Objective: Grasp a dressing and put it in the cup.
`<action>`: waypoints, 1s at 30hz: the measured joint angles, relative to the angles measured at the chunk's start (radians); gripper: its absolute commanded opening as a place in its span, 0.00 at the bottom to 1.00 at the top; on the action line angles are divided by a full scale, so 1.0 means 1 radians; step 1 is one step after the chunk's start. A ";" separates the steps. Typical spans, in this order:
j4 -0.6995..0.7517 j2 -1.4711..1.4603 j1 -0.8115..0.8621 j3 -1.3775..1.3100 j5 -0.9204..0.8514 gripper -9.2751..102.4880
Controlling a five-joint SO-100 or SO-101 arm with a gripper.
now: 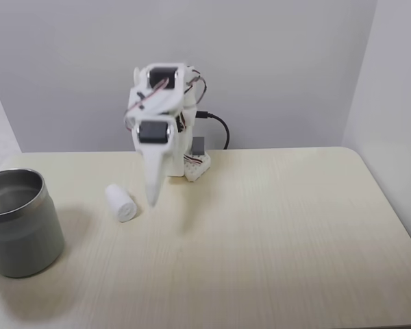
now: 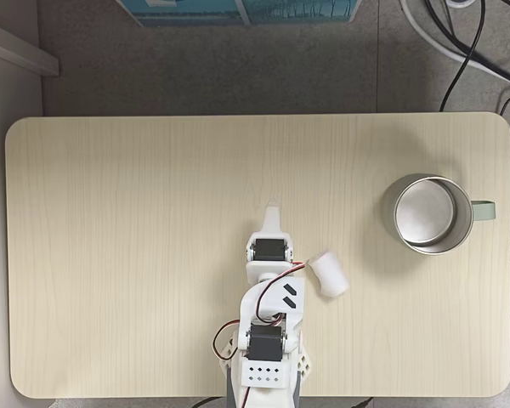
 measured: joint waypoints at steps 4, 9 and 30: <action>0.061 0.060 0.031 0.158 -0.037 0.08; 0.166 0.261 0.064 0.388 -0.086 0.09; 0.660 0.844 0.548 0.945 -0.362 0.28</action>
